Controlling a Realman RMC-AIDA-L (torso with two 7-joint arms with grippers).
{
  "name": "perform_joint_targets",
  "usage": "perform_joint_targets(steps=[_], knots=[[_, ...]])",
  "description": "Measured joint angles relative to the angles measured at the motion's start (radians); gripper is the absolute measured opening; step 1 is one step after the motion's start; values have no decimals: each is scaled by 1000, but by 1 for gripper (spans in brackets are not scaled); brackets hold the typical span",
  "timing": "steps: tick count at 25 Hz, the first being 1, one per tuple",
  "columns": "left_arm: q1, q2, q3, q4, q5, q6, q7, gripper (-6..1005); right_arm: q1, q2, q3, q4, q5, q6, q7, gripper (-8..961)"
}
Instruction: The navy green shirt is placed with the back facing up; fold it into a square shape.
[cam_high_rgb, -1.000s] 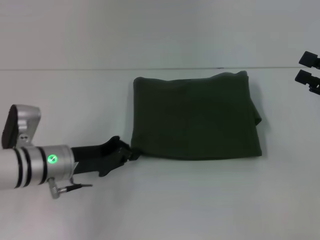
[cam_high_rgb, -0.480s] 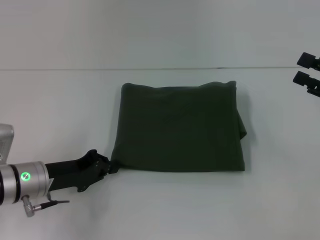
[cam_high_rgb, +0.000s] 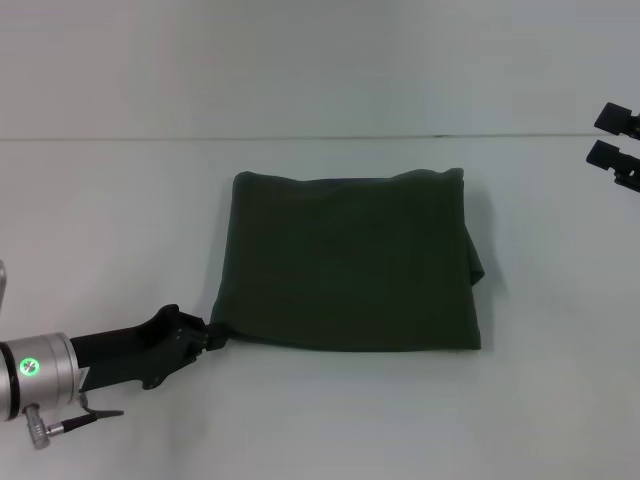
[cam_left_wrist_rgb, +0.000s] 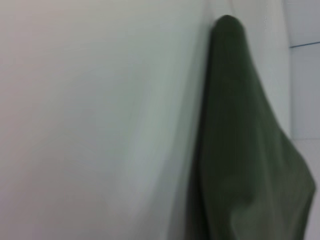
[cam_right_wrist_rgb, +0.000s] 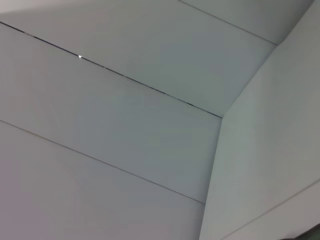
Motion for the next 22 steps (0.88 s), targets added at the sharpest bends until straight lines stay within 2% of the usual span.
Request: perform_joint_targets(steps=[4, 9, 11, 13, 14, 17, 19, 22], knots=[[-4, 20, -29, -23, 7, 59, 26, 18, 2, -1, 1, 0, 0, 0, 0, 690], [17, 34, -38, -20, 13, 81, 35, 110, 5, -3, 8, 0, 0, -1, 0, 690], [38, 51, -73, 0, 7, 112, 61, 147, 6, -6, 5, 0, -4, -2, -2, 690], [40, 61, -104, 17, 0, 161, 116, 184, 7, -13, -2, -9, -31, -3, -16, 690], [27, 74, -130, 28, -7, 245, 219, 202, 7, -13, -2, -9, -31, -3, -16, 690], [-25, 97, -142, 36, -9, 392, 452, 430, 9, -23, -17, -38, -84, -17, -82, 690], [-63, 106, -133, 53, 6, 447, 558, 502, 10, -28, -49, -71, -124, -19, -154, 690], [-117, 124, -118, 75, 48, 457, 619, 611, 16, -25, -104, -166, -224, -1, -245, 690]])
